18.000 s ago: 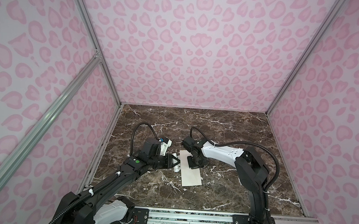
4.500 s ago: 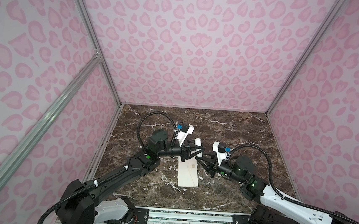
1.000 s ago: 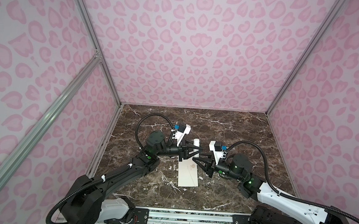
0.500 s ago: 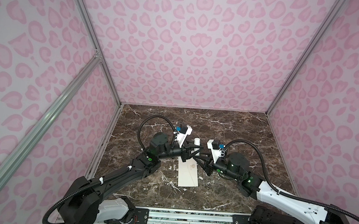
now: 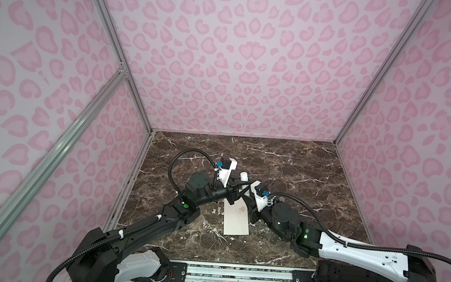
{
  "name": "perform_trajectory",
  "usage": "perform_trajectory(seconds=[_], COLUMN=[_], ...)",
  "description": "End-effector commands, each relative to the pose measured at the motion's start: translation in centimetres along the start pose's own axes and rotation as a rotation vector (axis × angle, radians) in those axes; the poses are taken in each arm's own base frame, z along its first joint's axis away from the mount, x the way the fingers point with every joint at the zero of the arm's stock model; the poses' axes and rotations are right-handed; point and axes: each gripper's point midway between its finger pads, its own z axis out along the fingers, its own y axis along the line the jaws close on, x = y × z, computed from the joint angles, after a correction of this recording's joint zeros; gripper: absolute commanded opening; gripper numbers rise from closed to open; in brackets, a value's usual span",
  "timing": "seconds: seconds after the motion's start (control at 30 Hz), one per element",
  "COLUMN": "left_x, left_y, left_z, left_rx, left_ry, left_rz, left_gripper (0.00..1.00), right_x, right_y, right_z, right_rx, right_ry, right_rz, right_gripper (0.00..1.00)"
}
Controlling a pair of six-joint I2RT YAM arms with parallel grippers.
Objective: Place the letter into the envelope and seal it
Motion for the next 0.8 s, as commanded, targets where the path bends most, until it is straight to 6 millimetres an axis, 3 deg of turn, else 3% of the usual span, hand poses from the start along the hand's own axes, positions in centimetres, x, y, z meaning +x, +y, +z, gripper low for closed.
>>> perform_trajectory(seconds=[0.0,0.4,0.6,0.77], left_x=[0.3,-0.6,-0.9,-1.3], left_y=[4.0,4.4,4.5,4.4], left_z=[-0.4,-1.6,-2.1,-2.3], left_rx=[-0.205,-0.261,-0.270,-0.234], left_ry=[-0.016,-0.072,-0.077,-0.076], left_rz=[-0.019,-0.025,-0.020,-0.025], left_gripper=[0.04,0.04,0.04,0.04], right_x=[-3.5,-3.0,-2.8,-1.2], right_y=[1.4,4.7,4.9,4.6], right_z=[-0.2,0.1,-1.2,-3.0], right_rx=[0.032,0.075,-0.017,-0.144], right_ry=[-0.125,-0.128,-0.109,-0.057], right_rz=[-0.055,-0.141,-0.138,-0.161], right_gripper=[0.23,0.29,0.45,0.50])
